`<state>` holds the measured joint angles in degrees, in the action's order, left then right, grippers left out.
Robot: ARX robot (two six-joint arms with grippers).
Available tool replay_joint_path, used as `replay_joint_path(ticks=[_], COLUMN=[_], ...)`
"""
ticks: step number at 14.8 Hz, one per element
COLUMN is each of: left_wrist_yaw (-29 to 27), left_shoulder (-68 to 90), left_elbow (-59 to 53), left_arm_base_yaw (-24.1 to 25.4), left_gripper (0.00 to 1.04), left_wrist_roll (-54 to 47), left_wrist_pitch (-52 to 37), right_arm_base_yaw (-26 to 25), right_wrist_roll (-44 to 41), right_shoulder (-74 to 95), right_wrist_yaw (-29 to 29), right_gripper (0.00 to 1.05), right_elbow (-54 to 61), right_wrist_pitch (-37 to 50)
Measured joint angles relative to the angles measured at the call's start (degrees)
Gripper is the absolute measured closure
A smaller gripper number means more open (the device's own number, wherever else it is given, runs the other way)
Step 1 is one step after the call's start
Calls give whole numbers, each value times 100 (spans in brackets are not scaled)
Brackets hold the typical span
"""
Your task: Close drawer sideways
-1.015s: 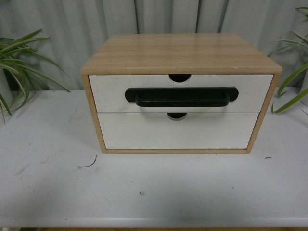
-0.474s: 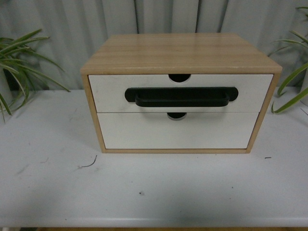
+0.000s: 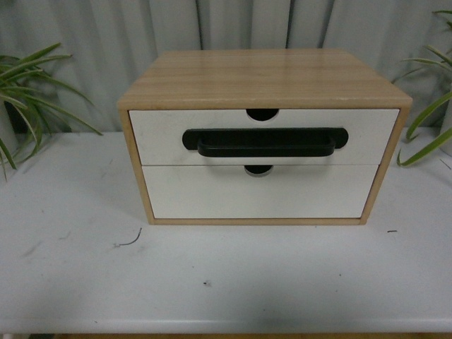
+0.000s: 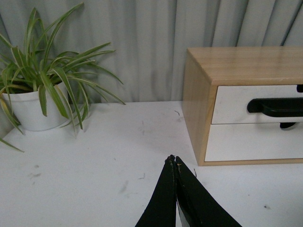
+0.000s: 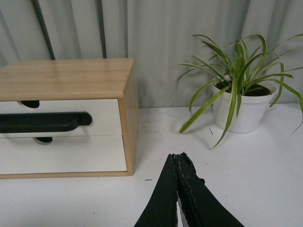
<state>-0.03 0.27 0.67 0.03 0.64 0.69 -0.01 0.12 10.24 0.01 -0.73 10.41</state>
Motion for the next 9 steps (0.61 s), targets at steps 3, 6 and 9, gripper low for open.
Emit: replay_joint_path(ticks=[3,6,9], left_wrist_yaw=[0,0,0], left_shoulder=[0,0,0], left_elbow=[0,0,0], left_arm_base_yaw=[0,0,0], left_gripper=[103,103,103], left_wrist_roll=[-2,-2,-2], left_wrist_pitch=[-59,-48,-50], right_arm_base_yaw=[0,0,0], right_wrist_roll=[-2,-2,-2], right_shoulder=[-1003,-1010,-1010], right_wrist_yaw=[2,2,0], right_gripper=[103,103,103], right_elbow=[-9,-4,-4], right_wrist_pitch=[-1027,-1060,-1062])
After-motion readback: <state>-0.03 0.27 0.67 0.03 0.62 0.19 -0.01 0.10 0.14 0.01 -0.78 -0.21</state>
